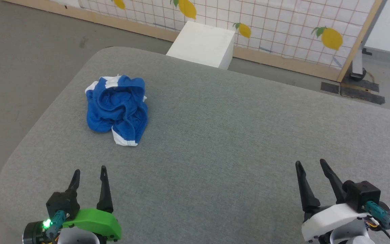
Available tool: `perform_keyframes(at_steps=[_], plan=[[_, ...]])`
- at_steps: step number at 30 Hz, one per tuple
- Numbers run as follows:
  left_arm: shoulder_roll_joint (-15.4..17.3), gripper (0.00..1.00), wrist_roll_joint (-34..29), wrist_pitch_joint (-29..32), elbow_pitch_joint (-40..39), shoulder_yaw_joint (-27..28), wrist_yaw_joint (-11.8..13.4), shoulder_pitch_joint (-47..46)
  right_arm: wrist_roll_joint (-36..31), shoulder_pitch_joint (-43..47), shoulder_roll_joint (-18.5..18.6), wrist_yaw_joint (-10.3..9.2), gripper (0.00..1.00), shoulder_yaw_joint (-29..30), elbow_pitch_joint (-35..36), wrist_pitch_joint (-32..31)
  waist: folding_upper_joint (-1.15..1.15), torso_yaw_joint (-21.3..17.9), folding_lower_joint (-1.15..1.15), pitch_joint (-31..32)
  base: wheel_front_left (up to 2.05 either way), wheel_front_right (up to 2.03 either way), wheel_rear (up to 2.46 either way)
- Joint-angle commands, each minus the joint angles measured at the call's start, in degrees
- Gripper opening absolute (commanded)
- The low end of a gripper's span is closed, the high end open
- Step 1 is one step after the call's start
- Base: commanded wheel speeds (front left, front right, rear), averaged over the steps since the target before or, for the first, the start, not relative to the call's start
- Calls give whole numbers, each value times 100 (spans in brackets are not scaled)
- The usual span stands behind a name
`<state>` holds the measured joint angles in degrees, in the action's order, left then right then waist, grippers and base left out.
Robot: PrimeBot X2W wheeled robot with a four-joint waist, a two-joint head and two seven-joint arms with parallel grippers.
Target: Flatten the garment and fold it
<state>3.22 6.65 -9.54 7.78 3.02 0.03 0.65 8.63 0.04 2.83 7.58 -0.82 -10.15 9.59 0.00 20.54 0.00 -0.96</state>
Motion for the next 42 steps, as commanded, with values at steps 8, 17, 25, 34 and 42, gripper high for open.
perform_keyframes(at_steps=[8,17,25,34,42], plan=[[-6,100,130,-147,91,56,-35,104,106,76,4,-6,100,-38,-148,140,0,244,0,19,0,0,0],[-10,100,188,-251,176,99,-40,133,192,75,4,-7,100,-40,-286,245,0,446,0,27,0,0,0],[-15,100,259,-347,251,132,-34,155,243,74,4,-8,100,-64,-383,342,0,616,0,18,0,0,0],[-20,100,332,-452,328,170,-39,177,325,104,5,-8,100,-97,-511,447,0,810,0,24,0,0,0],[-25,100,402,-545,389,210,-29,229,392,128,5,-9,100,-143,-568,541,0,977,0,58,0,0,0]])
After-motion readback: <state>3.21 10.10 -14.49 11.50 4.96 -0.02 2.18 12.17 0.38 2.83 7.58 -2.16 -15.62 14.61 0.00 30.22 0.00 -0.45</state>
